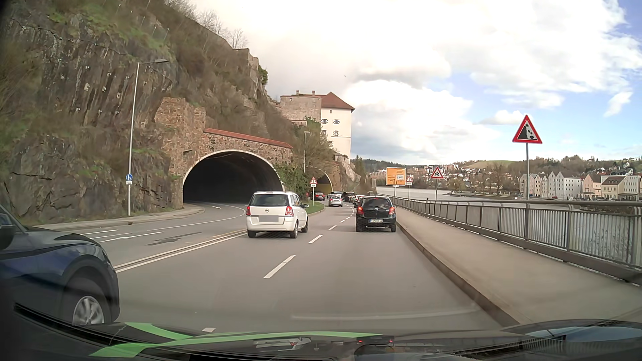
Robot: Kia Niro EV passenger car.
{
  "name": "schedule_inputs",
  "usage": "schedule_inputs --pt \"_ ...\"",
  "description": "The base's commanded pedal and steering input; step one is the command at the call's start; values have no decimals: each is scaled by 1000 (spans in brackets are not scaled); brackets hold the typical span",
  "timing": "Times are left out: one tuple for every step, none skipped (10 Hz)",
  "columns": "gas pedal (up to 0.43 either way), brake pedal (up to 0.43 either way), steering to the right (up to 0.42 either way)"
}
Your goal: Follow the waypoints while adhering to traffic rules and regulations
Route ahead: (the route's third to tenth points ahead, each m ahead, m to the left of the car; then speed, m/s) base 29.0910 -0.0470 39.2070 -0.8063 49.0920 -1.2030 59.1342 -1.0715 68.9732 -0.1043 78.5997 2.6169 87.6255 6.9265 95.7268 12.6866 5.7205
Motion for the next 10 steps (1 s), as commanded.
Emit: schedule_inputs --pt "0 140 23" --pt "0 146 23" --pt "0 152 24" --pt "0 152 24" --pt "0 152 24" --pt "0 159 24" --pt "0 152 24" --pt "0 159 24" --pt "0 159 24" --pt "0 159 24"
